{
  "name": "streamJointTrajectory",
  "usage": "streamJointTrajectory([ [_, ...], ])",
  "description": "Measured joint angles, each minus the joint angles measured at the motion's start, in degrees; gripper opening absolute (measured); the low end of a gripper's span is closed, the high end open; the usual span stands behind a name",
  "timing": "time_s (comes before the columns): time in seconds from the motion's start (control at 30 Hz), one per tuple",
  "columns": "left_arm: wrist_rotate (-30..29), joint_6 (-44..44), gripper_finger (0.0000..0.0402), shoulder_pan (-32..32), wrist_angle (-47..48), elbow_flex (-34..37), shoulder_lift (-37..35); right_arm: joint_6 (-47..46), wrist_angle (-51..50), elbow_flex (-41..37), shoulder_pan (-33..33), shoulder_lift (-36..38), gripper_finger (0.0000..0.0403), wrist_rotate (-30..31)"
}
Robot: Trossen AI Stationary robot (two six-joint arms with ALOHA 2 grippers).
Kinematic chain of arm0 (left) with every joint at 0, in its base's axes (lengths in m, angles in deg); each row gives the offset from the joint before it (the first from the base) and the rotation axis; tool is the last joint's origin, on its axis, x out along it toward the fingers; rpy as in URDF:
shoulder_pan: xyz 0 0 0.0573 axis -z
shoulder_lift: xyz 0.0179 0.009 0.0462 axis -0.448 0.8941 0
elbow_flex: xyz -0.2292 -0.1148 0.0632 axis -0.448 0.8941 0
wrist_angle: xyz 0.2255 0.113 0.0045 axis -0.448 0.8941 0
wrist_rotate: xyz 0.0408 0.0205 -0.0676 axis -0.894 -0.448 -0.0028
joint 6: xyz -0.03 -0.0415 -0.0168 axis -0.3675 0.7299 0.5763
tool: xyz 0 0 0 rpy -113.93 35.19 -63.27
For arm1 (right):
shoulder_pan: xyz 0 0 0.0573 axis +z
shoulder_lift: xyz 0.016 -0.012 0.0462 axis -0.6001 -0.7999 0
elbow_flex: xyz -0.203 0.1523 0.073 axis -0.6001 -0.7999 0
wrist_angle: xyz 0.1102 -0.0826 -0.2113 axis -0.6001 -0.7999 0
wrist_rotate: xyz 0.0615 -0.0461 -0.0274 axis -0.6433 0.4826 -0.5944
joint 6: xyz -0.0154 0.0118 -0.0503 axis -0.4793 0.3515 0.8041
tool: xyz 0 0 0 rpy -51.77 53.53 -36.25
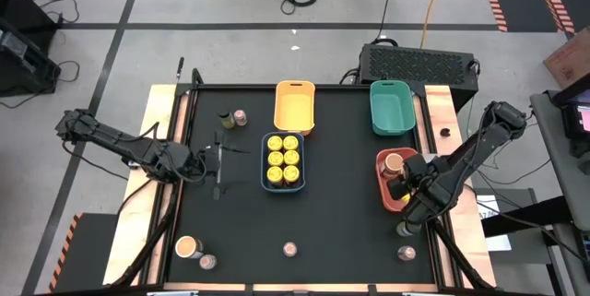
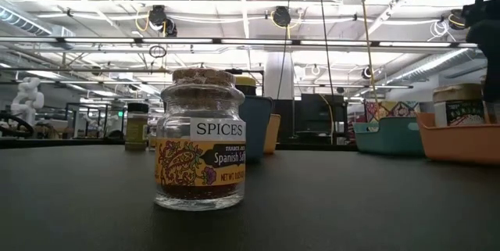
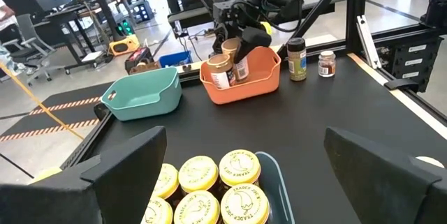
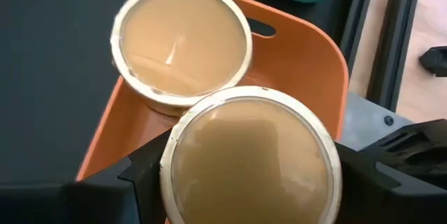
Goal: Sort spices by type
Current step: Put the gold seasoning bottle into the orange bin
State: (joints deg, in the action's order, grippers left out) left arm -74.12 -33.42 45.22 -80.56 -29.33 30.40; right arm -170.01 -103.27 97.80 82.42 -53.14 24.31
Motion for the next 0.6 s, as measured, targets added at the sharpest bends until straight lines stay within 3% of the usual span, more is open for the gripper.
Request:
streamJointTrajectory([
  [0.6,0.0,0.0,0.0391,0.0,0.0,0.0,0.0,1.46,0.68,0.02,-0.22,-0.02,0.0295,-0.41],
])
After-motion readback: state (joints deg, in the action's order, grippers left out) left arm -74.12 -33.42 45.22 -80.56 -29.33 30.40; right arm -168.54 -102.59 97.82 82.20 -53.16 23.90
